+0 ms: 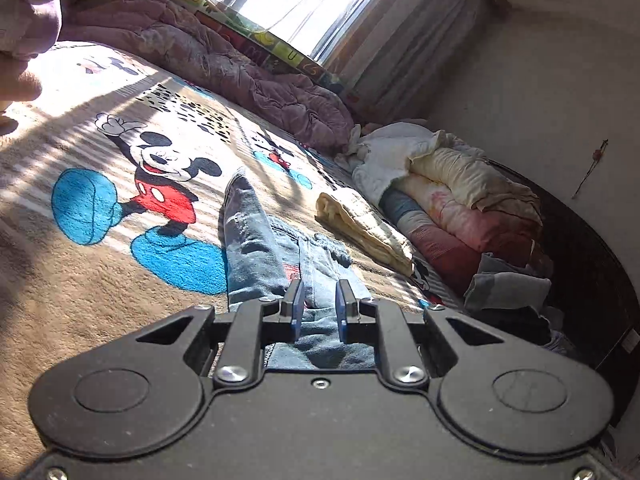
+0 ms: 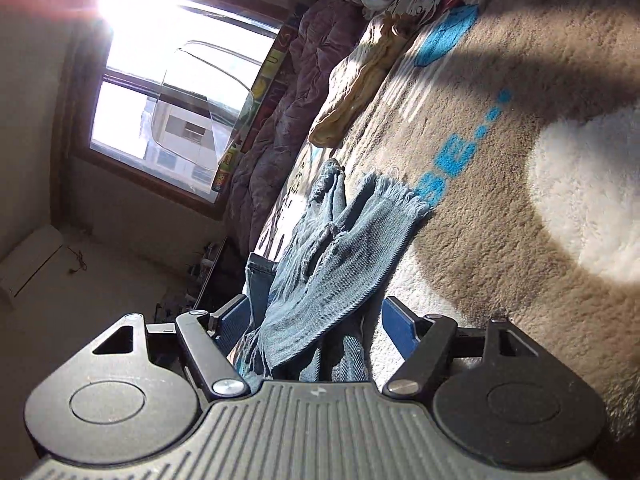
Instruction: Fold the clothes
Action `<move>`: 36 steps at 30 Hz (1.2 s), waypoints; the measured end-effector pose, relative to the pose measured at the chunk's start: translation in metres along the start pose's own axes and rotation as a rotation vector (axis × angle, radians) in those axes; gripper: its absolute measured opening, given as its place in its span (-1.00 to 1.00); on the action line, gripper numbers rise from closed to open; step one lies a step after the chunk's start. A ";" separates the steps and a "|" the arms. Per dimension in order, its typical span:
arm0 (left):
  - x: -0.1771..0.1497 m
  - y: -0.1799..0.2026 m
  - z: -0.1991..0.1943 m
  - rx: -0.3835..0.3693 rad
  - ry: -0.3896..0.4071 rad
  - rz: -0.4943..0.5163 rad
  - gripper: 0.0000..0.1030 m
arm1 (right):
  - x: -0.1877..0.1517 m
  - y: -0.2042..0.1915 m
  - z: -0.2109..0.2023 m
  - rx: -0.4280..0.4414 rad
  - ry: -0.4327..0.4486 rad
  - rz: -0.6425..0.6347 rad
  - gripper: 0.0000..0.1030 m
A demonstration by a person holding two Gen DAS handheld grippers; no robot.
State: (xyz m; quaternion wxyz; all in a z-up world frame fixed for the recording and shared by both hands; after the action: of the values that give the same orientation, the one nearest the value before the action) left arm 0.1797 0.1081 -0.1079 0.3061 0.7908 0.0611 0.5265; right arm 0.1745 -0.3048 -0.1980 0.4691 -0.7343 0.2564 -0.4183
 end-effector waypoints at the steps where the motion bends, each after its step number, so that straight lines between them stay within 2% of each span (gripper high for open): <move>1: -0.002 -0.006 -0.005 0.015 -0.006 0.001 -0.75 | -0.002 -0.001 0.000 -0.010 -0.002 0.005 0.41; 4: -0.011 -0.022 -0.019 0.052 -0.031 0.010 -0.75 | -0.005 -0.001 0.007 -0.050 0.006 0.021 0.41; 8: -0.029 -0.022 -0.019 0.041 -0.104 0.066 -0.75 | -0.005 -0.007 0.021 -0.111 0.012 0.023 0.45; 11: -0.038 -0.023 -0.013 0.030 -0.144 0.073 -0.75 | -0.002 -0.006 0.028 -0.120 0.049 0.092 0.45; 19: -0.049 -0.014 -0.001 -0.017 -0.207 0.104 -0.75 | 0.000 0.001 0.048 -0.180 0.130 0.168 0.01; 21: -0.049 -0.012 0.000 -0.026 -0.211 0.109 -0.75 | -0.001 0.004 0.052 -0.185 0.145 0.187 -0.34; 22: -0.048 -0.011 0.000 -0.031 -0.212 0.110 -0.75 | 0.001 0.004 0.054 -0.190 0.148 0.176 -0.45; 23: -0.048 -0.011 0.000 -0.035 -0.213 0.110 -0.75 | 0.002 0.003 0.057 -0.195 0.150 0.161 -0.72; 24: -0.048 -0.011 0.000 -0.040 -0.214 0.111 -0.75 | 0.004 0.003 0.059 -0.200 0.152 0.146 -0.82; 28: -0.047 -0.009 -0.001 -0.058 -0.218 0.113 -0.75 | 0.015 -0.018 0.064 -0.172 0.153 0.007 -0.85; 32: -0.046 -0.007 -0.001 -0.076 -0.222 0.115 -0.75 | 0.039 -0.044 0.064 -0.114 0.160 -0.064 -0.86; 36: -0.044 -0.005 -0.003 -0.097 -0.225 0.122 -0.75 | 0.060 -0.057 0.075 -0.103 0.128 -0.132 -0.86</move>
State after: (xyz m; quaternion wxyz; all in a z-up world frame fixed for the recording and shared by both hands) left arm 0.1585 0.0951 -0.1450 0.3160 0.8314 -0.0475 0.4546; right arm 0.2689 -0.2906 -0.1395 0.3849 -0.7445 0.2579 -0.4806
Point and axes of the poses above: each gripper's, at about its wrist camera, not at the fingertips, and z roughly the way its jaws point, y to its right, x to its top, the point moved 3 cm from there along z, roughly the way its jaws point, and after that the axes turned 5 degrees about y, right-handed, at the moved point
